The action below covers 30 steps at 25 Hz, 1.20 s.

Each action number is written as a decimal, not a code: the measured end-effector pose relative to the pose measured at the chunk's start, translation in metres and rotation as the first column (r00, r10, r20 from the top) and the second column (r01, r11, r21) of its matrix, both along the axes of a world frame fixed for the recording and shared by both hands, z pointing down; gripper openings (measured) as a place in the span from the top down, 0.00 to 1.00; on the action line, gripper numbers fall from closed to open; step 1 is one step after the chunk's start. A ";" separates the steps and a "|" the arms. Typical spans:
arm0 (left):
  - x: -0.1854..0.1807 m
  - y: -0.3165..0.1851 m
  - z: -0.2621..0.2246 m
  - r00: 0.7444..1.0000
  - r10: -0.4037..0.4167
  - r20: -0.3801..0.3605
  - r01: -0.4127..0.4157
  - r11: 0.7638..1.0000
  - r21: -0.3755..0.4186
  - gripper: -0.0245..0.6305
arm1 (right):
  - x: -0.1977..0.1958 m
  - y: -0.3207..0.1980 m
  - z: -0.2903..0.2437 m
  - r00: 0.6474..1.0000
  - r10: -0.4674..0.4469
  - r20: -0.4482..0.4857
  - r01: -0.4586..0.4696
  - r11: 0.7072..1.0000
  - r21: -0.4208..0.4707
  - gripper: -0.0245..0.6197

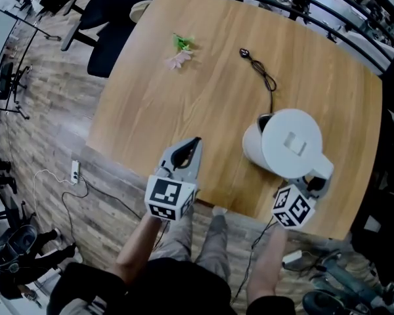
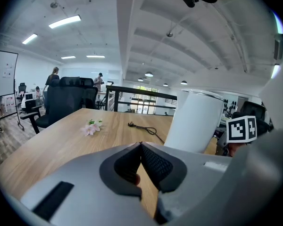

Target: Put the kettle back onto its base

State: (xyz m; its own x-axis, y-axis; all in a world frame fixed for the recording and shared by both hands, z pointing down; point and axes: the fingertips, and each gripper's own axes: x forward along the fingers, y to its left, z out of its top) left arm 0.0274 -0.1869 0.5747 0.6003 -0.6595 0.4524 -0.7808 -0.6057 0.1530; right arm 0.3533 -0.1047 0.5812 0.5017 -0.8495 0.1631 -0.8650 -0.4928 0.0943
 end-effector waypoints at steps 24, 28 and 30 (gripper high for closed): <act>0.024 0.006 -0.116 0.978 0.197 -0.066 -0.184 0.969 0.164 0.96 | -0.051 0.048 -0.081 1.000 -0.020 -0.013 0.020 1.000 0.009 0.53; 0.027 0.017 -0.133 0.968 0.242 -0.072 -0.226 0.957 0.185 0.96 | -0.065 0.060 -0.104 1.000 -0.018 -0.008 0.018 1.000 0.015 0.55; 0.029 0.022 -0.144 0.960 0.269 -0.074 -0.249 0.947 0.203 0.96 | -0.074 0.066 -0.115 1.000 -0.024 -0.005 0.024 1.000 0.018 0.56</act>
State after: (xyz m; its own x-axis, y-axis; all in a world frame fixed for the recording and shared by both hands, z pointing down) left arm 0.0561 -0.1648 0.4305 0.7972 -0.5431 0.2637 -0.5798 -0.8104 0.0841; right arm 0.2793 -0.0388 0.4661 0.4822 -0.8640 0.1453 -0.8760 -0.4737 0.0902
